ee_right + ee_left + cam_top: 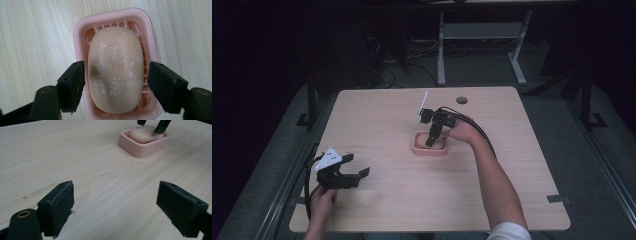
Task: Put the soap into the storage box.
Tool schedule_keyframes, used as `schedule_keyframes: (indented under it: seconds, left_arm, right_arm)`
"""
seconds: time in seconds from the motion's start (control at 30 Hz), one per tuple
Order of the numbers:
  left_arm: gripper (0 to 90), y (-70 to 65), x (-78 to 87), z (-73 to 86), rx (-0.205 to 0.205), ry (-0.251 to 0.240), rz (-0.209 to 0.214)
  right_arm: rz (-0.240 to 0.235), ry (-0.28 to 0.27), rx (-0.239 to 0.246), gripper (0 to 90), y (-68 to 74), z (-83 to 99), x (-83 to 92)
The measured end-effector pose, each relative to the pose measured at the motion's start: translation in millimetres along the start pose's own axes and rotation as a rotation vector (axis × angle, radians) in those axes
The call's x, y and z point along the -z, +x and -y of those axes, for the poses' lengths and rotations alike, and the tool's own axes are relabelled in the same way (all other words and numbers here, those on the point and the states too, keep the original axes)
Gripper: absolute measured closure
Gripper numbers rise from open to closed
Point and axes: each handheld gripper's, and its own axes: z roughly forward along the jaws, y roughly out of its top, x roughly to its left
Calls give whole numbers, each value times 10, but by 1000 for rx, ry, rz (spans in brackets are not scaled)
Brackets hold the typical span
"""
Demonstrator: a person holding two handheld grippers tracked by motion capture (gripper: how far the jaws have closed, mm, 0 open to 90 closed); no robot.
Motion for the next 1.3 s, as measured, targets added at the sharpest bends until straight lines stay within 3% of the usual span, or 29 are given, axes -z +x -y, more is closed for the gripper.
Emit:
schedule_keyframes:
  seconds: [0.43, 1.3]
  left_arm:
    - [143, -2, -2, -3, -8, 5, -2]
    - [143, -10, -16, -3, -16, 12, -1]
  right_arm:
    - [1, -34, -40, 263, 2, 144, 82]
    - [11, -65, -45, 251, 72, 319, 208]
